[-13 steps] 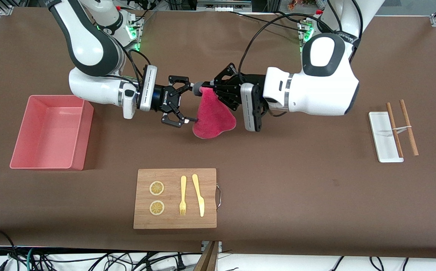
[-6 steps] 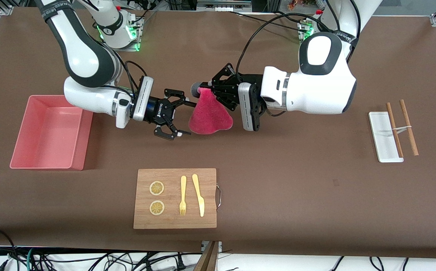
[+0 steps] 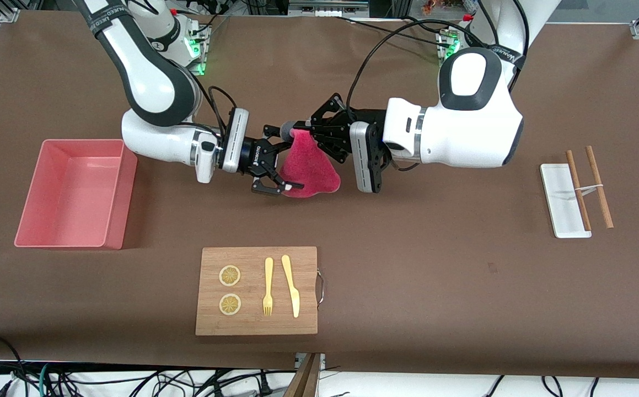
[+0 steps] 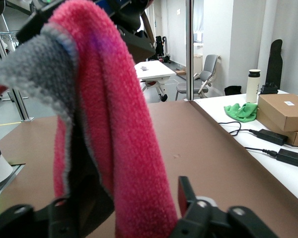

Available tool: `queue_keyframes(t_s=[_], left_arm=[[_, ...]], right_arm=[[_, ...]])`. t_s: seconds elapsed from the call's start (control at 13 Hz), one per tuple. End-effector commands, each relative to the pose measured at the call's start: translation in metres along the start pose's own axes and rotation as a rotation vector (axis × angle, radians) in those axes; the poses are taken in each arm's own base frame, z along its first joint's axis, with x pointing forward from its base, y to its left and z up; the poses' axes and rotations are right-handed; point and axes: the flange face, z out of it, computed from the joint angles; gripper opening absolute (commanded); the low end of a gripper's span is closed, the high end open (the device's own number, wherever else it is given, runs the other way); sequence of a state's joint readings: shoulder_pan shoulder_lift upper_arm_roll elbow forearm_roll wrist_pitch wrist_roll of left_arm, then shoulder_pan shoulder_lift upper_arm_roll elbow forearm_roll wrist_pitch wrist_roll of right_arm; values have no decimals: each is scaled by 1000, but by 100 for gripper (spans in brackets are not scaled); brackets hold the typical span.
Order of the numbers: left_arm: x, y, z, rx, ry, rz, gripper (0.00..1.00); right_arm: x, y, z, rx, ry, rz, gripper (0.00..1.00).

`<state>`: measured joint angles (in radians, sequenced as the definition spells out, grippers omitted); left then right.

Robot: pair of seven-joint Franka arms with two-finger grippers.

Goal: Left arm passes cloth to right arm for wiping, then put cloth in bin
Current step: 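Close the right gripper on the cloth beside the left gripper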

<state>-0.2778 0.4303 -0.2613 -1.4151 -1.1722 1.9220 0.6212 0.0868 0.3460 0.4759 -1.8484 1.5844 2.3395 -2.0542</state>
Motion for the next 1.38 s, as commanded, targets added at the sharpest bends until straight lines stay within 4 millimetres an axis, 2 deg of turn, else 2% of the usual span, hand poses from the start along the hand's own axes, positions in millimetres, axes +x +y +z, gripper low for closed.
queue_keyframes(t_s=[0.0,0.46,0.69,1.15,1.23,1.31], left_arm=[[2,3,-5,6,14,13,0],[2,3,-4,5,13,11,0],[2,2,-5,6,14,10,0],[1,2,-4,5,12,9,0],[2,2,-5,6,14,10,99],[2,3,-6,9,14,12,100]], right_arm=[[4,6,1,-68,11,-49,0],[10,9,-4,-80,15,-35,0],[20,10,-9,-86,20,-34,0],[47,18,-44,-97,-7,-16,0],[50,21,-53,-86,-21,-9,0],[54,22,-59,-73,-44,-7,0]])
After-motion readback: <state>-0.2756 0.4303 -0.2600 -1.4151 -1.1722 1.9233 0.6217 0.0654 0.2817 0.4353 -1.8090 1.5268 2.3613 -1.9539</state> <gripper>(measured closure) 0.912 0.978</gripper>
